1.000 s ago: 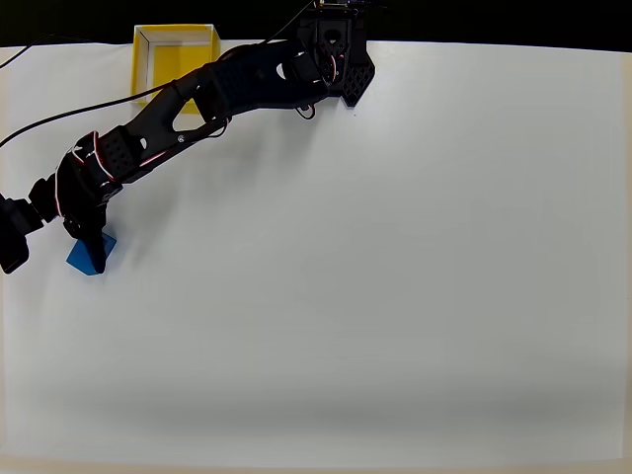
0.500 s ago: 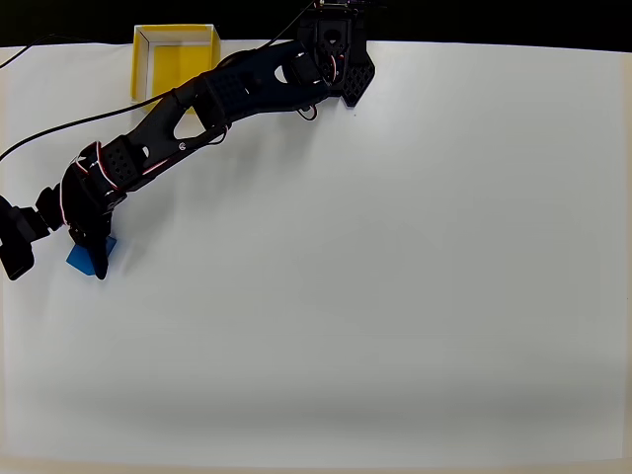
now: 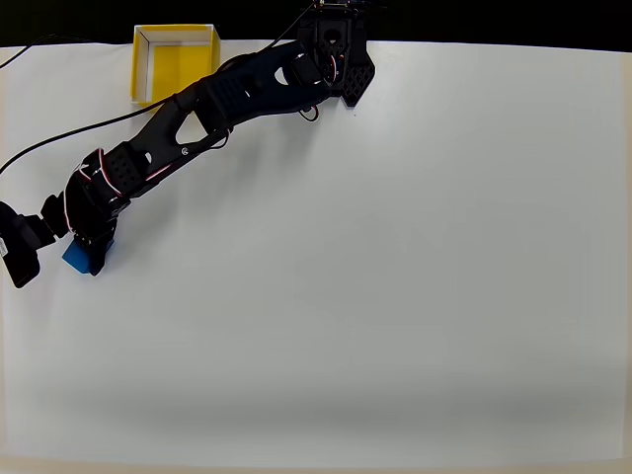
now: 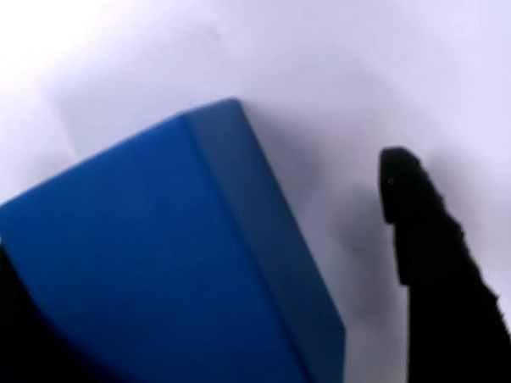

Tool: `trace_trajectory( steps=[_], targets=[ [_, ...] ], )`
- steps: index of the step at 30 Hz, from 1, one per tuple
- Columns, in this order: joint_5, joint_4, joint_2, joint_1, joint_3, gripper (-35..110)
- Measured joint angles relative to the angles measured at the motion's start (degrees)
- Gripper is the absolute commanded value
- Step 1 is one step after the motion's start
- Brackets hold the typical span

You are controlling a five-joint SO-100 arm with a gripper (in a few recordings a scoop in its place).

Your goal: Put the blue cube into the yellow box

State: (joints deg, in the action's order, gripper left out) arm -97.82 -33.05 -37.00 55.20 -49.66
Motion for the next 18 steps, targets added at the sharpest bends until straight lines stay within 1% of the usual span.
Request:
trace_trajectory(
  steps=[5,10,18],
  targets=[
    [0.35,0.00,0.26,-0.26,0.09,34],
    [0.79,0.00,0.26,-0.26,0.09,24],
    [0.53,0.00,0.26,-1.05,0.44,18]
  ],
)
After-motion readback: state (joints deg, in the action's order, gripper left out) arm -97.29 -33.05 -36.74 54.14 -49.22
